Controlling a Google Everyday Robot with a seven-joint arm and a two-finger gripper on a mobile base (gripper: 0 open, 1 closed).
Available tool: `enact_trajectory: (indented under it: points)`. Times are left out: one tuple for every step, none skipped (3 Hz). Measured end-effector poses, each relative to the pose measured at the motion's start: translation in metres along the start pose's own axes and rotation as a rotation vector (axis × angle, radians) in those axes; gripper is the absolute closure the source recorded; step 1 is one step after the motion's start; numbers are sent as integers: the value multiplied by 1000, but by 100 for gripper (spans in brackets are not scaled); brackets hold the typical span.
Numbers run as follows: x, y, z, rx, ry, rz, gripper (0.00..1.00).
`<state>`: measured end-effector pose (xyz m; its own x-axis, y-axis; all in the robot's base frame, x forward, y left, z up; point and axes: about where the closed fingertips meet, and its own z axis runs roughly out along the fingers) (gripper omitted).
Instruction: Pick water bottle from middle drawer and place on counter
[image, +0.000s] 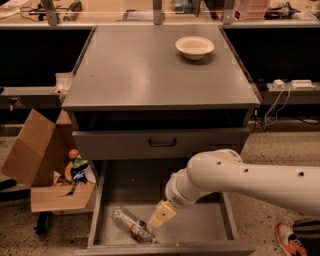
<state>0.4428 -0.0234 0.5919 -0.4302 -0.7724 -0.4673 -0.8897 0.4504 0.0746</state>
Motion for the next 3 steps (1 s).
enact_trajectory:
  points:
    - [-5,1,46,-22,-27,31,0]
    - [-5,4,96,-51,-46,69,0]
    - [2,2,158,-80,-80,135,0]
